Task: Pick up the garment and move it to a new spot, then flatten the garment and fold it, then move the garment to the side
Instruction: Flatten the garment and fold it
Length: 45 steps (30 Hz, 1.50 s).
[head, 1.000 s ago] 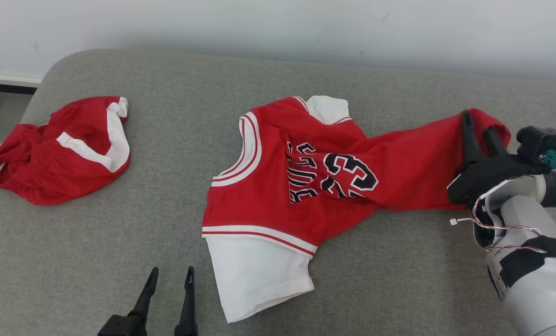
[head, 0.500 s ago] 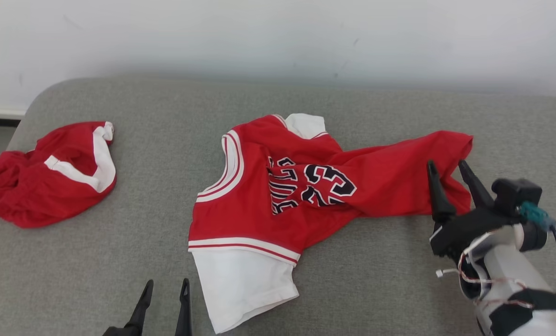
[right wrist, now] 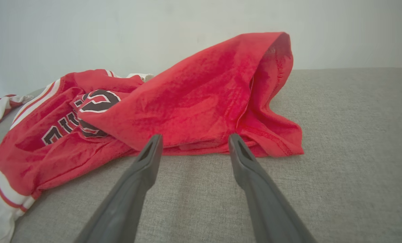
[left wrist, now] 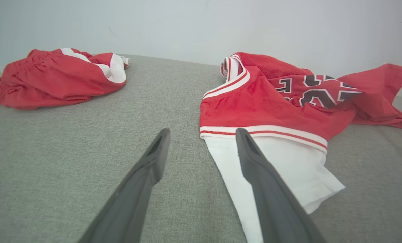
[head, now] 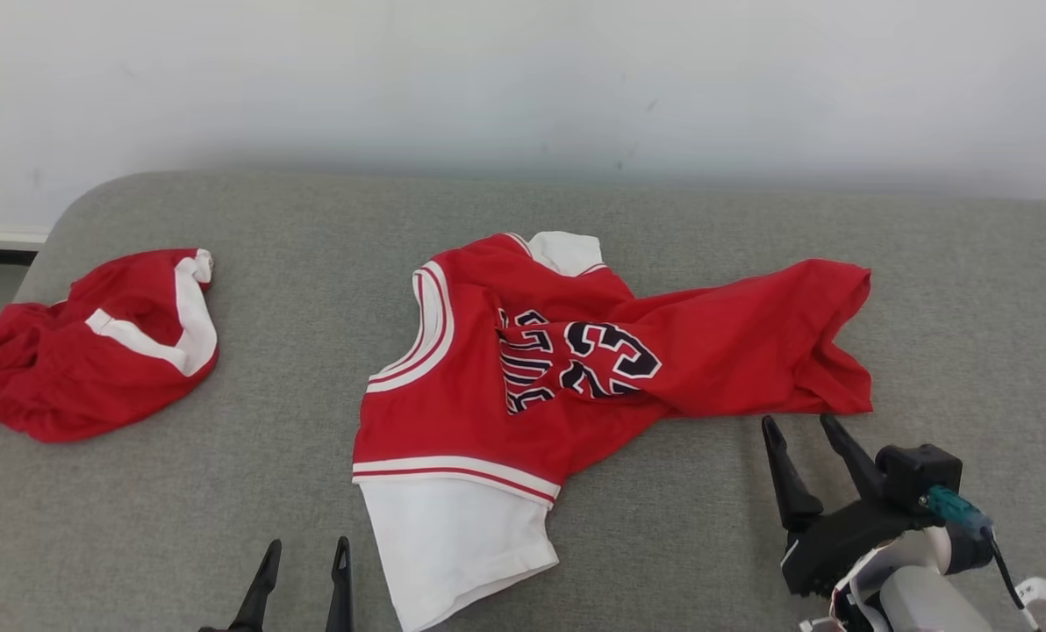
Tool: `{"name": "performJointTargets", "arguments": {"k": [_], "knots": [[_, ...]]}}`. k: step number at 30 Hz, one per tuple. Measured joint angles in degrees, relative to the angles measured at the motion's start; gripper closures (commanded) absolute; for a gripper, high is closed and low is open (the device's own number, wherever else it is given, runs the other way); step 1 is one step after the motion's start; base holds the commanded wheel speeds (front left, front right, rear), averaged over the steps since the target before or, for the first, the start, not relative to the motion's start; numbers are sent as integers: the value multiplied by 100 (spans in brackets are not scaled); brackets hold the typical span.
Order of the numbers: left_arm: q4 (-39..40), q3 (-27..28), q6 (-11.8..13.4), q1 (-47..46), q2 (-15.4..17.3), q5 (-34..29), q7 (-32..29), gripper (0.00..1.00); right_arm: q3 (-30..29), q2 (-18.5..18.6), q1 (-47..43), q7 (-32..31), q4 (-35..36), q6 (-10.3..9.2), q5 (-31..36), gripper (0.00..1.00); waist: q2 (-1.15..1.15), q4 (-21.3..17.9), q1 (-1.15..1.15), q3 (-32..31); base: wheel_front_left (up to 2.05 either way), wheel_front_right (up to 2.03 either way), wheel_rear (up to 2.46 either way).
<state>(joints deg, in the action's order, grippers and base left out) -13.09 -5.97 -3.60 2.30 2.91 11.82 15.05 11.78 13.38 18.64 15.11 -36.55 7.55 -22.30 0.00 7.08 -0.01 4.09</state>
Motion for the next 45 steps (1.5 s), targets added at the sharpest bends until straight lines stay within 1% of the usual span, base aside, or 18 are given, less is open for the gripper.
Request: {"name": "performJointTargets", "arguments": {"k": [4, 5, 9, 11, 16, 18, 21, 23, 26, 31, 34, 40, 44, 45], "knots": [[-9, -12, -34, -30, 0, -10, 0, 0, -94, 2, 289, 2, -360, 0, 152, 0, 0, 116, 0, 62, 0, 0, 0], [-11, -38, -36, -40, 0, -10, 0, 0, -101, 24, 478, 1, -571, 0, 265, 0, 0, 185, 0, 104, 0, 0, 0], [-25, -88, -19, -92, 0, 30, 0, 0, 22, 60, 795, 1, -906, 0, 542, 0, 0, 341, 0, 194, 0, 0, 0], [-25, -110, -16, -125, 0, 38, 0, 0, 159, 45, 864, 1, -937, 0, 633, 0, 0, 426, 1, 237, 0, 0, 0], [-22, -121, 33, -124, 1, 109, 0, 0, 230, -15, 853, 2, -683, 0, 619, 0, 0, 620, 1, 319, 0, 0, 0], [-19, -122, 57, -119, 1, 133, 0, 0, 299, -16, 826, 1, -728, 0, 620, 0, 0, 652, 1, 350, 0, 0, 0], [-22, -157, 63, -120, 1, 166, 0, 0, 352, -3, 838, 1, -990, 0, 633, 0, 0, 664, 1, 377, 0, 0, 0], [-29, -210, 59, -144, -2, 179, 0, 0, 339, 19, 848, 0, -927, 0, 617, 0, 0, 693, 1, 386, 0, 0, 0], [8, -203, 78, -177, 0, 197, 0, 0, 225, 75, 852, 2, -757, 0, 600, 0, 0, 720, 1, 396, 0, 0, 0], [-31, -160, 107, -127, -2, 232, 0, 0, 163, 177, 663, 1, -834, 0, 675, 0, 0, 615, 1, 371, 0, 0, 0], [-26, -172, 110, -128, 0, 237, 0, 0, -69, 203, 672, 2, -754, 0, 701, 0, 0, 567, 1, 363, 0, 0, 0], [-12, -148, 113, -139, 1, 243, 0, 0, -670, 390, 571, 1, -711, 0, 790, 0, 0, 484, 1, 355, 0, 0, 0], [-3, -154, 113, -139, -1, 249, 0, 0, -802, 425, 553, 2, -783, 0, 898, 0, 0, 454, 1, 366, 0, 0, 0], [0, -156, 109, -141, 0, 249, 0, 0, -818, 450, 561, 2, -894, 0, 1000, 0, 0, 447, 1, 394, 0, 0, 0]]}}
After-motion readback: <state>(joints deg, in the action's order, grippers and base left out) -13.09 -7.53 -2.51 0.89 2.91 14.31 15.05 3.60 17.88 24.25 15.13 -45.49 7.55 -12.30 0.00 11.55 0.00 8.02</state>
